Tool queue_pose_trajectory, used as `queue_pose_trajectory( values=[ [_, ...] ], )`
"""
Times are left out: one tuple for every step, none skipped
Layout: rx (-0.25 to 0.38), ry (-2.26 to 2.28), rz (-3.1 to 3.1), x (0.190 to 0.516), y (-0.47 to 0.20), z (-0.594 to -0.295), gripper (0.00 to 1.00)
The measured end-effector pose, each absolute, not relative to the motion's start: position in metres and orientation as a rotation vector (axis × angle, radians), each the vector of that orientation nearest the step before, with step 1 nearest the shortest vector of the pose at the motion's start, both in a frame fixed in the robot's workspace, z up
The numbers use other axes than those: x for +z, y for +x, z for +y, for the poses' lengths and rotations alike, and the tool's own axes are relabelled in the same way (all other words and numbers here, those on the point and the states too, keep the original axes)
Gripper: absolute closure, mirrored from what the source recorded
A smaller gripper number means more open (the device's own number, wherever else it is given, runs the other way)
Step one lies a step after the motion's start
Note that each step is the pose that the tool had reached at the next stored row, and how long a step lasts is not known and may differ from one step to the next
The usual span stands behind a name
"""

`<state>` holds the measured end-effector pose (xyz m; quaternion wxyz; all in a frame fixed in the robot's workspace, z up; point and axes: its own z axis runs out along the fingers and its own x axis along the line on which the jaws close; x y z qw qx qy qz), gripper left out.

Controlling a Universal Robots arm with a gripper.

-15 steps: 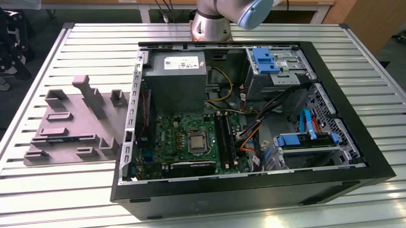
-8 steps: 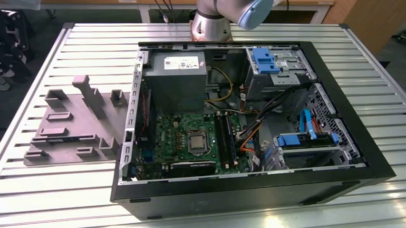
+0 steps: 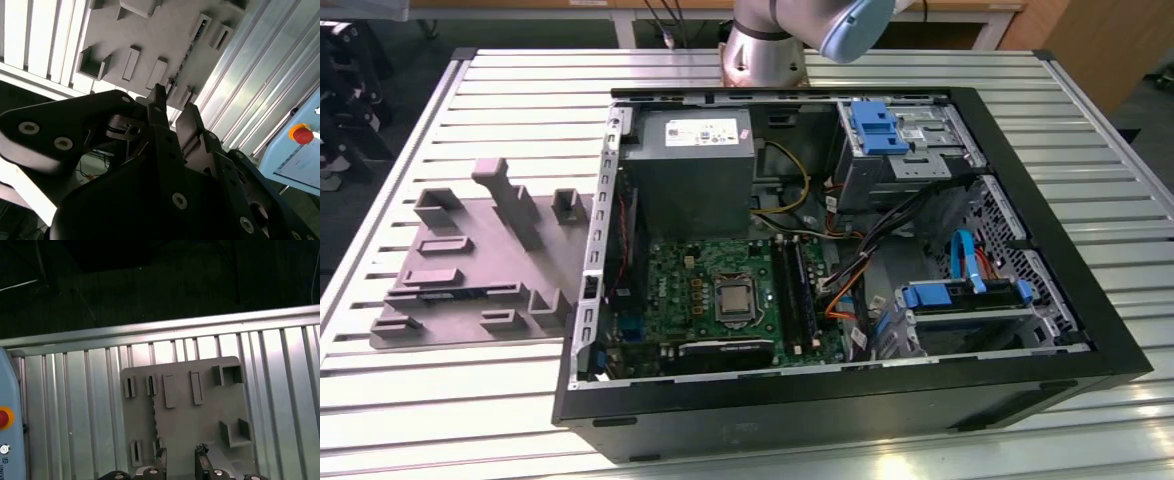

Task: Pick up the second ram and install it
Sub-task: 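Pick up the second ram and move it above second insertion slot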

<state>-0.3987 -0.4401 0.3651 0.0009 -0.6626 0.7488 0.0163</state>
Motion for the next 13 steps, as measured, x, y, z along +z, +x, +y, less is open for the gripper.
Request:
queue_pose_trajectory(
  values=[
    [0.051, -2.083, 2.348, 0.364, -0.399, -0.441, 0.64],
    [0.051, -2.085, 2.347, 0.362, -0.399, -0.441, 0.64],
    [0.051, -2.086, 2.346, 0.360, -0.399, -0.442, 0.64],
    [0.051, -2.087, 2.345, 0.359, -0.400, -0.442, 0.64],
    [0.051, -2.089, 2.343, 0.357, -0.400, -0.443, 0.64],
    [0.051, -2.091, 2.341, 0.356, -0.400, -0.443, 0.64],
    [0.051, -2.093, 2.340, 0.355, -0.400, -0.443, 0.64],
    [0.051, -2.094, 2.339, 0.354, -0.400, -0.443, 0.64],
    [0.052, -2.094, 2.338, 0.354, -0.400, -0.443, 0.64],
    [0.053, -2.095, 2.337, 0.353, -0.400, -0.443, 0.64],
    [0.053, -2.095, 2.337, 0.353, -0.400, -0.443, 0.64],
    [0.054, -2.095, 2.337, 0.353, -0.400, -0.443, 0.64],
    [0.054, -2.095, 2.336, 0.353, -0.400, -0.443, 0.64]
  ],
)
